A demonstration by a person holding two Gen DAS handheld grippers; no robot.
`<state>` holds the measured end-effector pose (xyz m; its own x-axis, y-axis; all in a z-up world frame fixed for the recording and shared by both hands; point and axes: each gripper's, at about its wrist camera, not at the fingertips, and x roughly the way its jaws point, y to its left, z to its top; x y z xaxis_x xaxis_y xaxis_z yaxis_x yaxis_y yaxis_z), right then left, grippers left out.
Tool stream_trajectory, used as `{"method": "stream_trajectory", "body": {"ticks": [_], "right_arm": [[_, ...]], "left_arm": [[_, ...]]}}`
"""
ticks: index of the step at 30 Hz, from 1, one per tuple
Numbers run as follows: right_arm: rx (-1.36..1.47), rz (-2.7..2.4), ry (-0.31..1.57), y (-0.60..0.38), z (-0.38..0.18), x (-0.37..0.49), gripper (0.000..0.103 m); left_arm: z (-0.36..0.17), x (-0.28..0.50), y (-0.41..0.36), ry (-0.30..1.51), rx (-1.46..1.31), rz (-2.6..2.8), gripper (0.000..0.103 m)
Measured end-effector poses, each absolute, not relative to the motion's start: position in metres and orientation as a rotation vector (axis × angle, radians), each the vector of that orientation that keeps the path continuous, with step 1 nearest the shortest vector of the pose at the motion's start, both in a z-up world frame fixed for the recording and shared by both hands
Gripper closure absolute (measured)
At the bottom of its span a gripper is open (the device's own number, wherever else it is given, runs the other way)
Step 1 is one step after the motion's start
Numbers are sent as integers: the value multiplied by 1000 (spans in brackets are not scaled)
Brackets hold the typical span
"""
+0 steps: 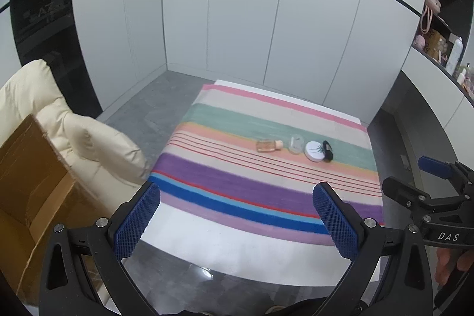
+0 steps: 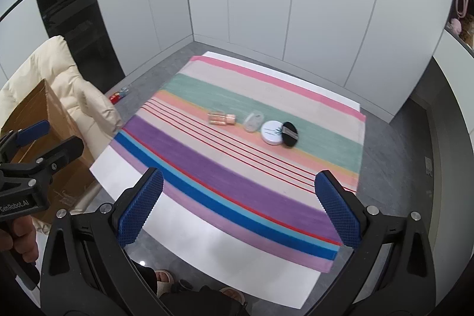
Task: Organize objects
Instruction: 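Withdraw both tools from the cardboard box back toward the table, then grasp the glass bottle with the left tool while the right tool grasps the black puff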
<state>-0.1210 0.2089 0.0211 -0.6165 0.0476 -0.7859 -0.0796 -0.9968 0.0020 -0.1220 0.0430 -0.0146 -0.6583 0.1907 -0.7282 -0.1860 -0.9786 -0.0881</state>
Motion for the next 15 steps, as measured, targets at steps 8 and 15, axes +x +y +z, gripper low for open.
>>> {"method": "stream_trajectory", "body": {"ticks": [8,15], "right_arm": [[-1329,2683,146,247,13,-120,0],[-1356,2619,213,279,-10,-124,0]], "left_arm": [[-25,-138,71,3,-1217,2626,0],[-48,-162,102,91,-1283,2567,0]]}}
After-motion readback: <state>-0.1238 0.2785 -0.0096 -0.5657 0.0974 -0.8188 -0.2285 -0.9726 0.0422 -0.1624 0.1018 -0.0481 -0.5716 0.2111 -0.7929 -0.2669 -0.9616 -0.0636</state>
